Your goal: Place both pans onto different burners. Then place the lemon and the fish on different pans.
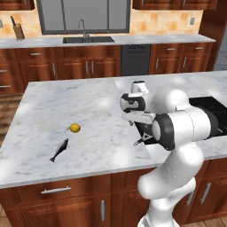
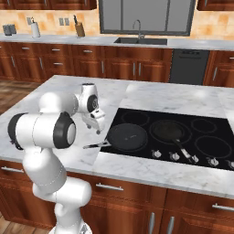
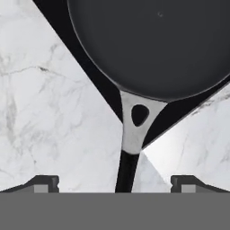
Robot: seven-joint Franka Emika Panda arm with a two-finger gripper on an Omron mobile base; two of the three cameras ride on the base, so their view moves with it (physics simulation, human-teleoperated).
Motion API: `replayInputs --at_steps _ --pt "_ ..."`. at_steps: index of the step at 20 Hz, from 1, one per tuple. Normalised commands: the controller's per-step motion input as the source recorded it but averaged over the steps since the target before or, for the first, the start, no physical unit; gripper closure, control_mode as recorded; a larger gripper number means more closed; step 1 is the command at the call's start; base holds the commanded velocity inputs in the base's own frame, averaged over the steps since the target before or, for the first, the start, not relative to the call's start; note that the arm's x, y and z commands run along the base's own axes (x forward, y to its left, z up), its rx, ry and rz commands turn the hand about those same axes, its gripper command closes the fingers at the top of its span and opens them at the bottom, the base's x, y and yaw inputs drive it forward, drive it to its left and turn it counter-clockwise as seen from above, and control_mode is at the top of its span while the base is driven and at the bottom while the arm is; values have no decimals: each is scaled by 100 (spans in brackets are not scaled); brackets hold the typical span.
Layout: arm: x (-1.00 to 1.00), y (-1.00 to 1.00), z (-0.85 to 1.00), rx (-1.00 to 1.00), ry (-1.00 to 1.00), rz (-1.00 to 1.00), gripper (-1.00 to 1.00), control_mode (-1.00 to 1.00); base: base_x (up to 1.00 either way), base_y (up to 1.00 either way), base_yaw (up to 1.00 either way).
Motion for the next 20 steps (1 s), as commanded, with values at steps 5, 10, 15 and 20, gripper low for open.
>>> replayInputs --at_steps 5,10,15,20 --pt "13 47 10 2 -3 25 -100 -100 0 0 0" --pt "17 39 8 5 -8 26 -100 -100 0 0 0" --pt "26 35 4 8 -10 27 -100 -100 0 0 0" --pt "40 37 0 8 -5 28 -100 -100 0 0 0"
